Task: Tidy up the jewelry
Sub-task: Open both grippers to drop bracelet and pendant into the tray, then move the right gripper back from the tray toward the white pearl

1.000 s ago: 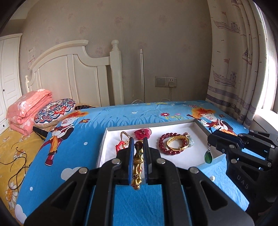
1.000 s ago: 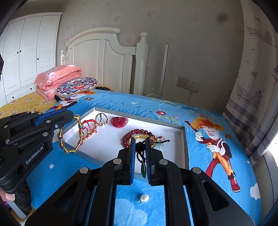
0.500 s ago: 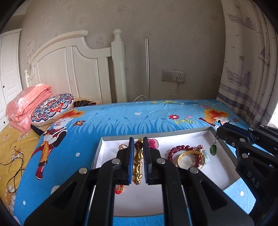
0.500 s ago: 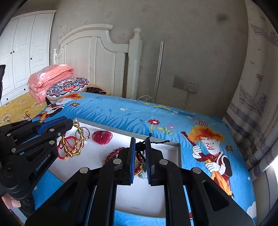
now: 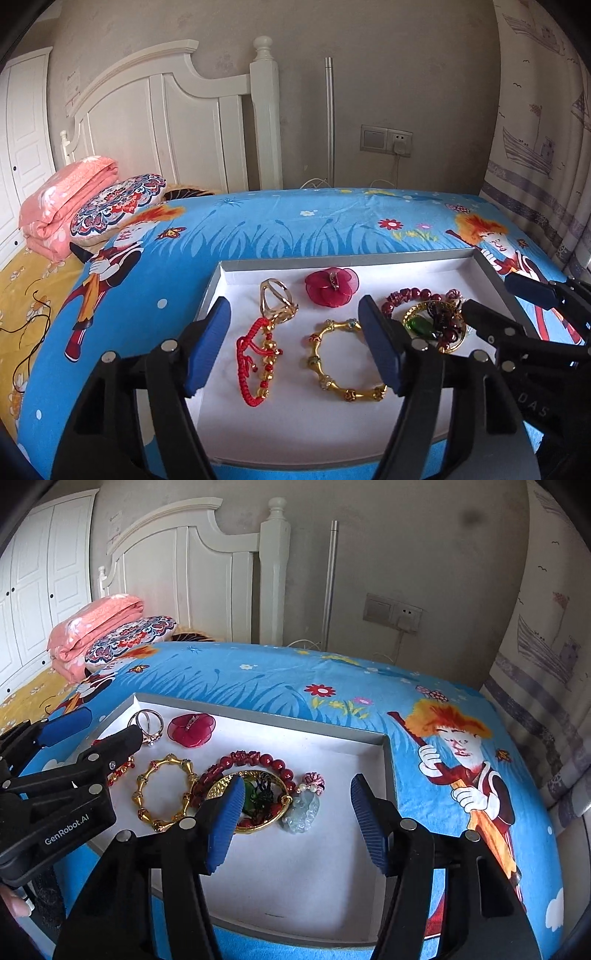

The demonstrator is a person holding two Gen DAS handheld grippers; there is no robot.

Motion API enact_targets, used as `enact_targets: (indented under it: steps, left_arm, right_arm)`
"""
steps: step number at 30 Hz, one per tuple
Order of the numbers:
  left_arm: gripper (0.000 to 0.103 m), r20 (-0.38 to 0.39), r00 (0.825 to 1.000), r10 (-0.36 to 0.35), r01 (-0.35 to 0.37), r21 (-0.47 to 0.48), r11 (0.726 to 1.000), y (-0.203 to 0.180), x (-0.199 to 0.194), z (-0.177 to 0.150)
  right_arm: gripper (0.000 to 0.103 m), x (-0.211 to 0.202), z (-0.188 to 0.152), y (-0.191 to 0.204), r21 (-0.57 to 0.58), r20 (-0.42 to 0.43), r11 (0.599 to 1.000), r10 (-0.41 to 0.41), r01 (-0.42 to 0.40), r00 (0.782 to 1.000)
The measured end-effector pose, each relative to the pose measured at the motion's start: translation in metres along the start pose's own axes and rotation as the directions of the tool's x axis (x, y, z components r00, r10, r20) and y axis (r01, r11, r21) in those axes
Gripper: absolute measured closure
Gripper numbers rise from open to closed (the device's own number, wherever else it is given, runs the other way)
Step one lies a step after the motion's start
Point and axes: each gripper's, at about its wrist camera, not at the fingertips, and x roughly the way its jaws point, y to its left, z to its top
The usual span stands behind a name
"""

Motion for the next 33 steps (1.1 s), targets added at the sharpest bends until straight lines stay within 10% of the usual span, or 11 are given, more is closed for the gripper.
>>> enact_targets:
  steps: [10,33]
  left_arm:
    - [0.007,-0.01,1.0,0.007,-0.007,-0.037,0.999,0.007,-0.024,-0.022]
    - [0.005,-0.018,0.999,-0.031,0.03,-0.073,0.997,-0.008,-0.096,-0.085]
  right_arm:
    - [0.045,-0.03,-0.028,-0.007,0.038,0.007,0.999,0.028,-0.028,1.0]
    - [0.041,-0.076,-0.106,-0.009,0.08,-0.021,0.996,0.053,-0.051,0.998]
